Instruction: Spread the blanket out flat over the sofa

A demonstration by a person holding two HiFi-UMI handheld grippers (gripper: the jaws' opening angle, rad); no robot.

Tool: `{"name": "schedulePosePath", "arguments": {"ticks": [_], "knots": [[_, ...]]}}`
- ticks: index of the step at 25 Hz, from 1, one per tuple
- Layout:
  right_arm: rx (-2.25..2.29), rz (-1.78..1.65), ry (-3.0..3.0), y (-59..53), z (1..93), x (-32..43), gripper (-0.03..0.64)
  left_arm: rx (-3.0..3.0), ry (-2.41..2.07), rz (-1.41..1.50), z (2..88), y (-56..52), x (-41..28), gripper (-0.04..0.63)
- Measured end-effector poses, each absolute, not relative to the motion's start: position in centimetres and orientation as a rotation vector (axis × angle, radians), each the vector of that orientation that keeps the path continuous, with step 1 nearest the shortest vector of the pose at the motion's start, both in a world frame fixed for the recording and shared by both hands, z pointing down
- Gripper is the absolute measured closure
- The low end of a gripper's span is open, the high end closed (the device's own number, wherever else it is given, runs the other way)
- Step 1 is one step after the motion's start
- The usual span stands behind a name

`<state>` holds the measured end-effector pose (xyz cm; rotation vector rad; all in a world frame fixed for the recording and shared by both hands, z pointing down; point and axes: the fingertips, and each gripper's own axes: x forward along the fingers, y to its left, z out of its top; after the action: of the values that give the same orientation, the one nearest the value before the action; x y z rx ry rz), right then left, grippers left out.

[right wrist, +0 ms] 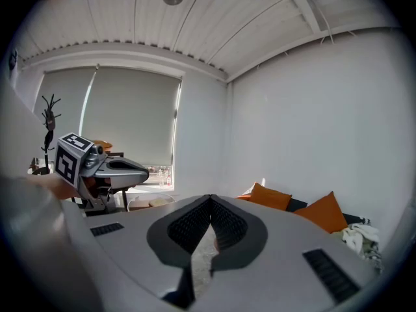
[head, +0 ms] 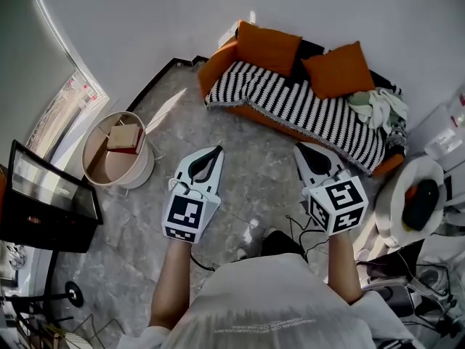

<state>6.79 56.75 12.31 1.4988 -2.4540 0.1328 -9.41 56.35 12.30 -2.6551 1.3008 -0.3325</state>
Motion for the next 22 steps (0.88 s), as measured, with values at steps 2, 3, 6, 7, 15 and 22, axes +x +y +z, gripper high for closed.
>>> {"name": "schedulePosePath", "arguments": {"ticks": [2, 3, 6, 7, 15, 22], "knots": [[1.502, 0.133, -2.456, 56.4, 12.4, 6.5, 0.617, -2.651, 1.304, -0.342, 12.6, 56.2, -9.8, 0.586], [1.503, 0.132, -2.457, 56.2, 12.4, 6.4, 0.617, -2.651, 1.306, -0.345, 12.7, 56.0, -9.9, 0.586], [1.497, 0.140, -2.453, 55.6, 12.8, 6.0, 0.617, -2.664, 1.305, -0.351, 13.2, 55.5, -10.0, 0.586], [1.494, 0.145, -2.452, 55.3, 12.9, 5.8, 0.617, -2.667, 1.303, -0.357, 13.4, 55.2, -10.1, 0.586], [1.473, 0.155, -2.472, 50.9, 13.3, 5.7, 0.617, -2.657, 1.329, -0.376, 14.0, 51.1, -10.4, 0.586], [1.470, 0.194, -2.480, 44.6, 14.4, 7.0, 0.617, -2.655, 1.367, -0.403, 14.8, 44.9, -10.1, 0.586]]}}
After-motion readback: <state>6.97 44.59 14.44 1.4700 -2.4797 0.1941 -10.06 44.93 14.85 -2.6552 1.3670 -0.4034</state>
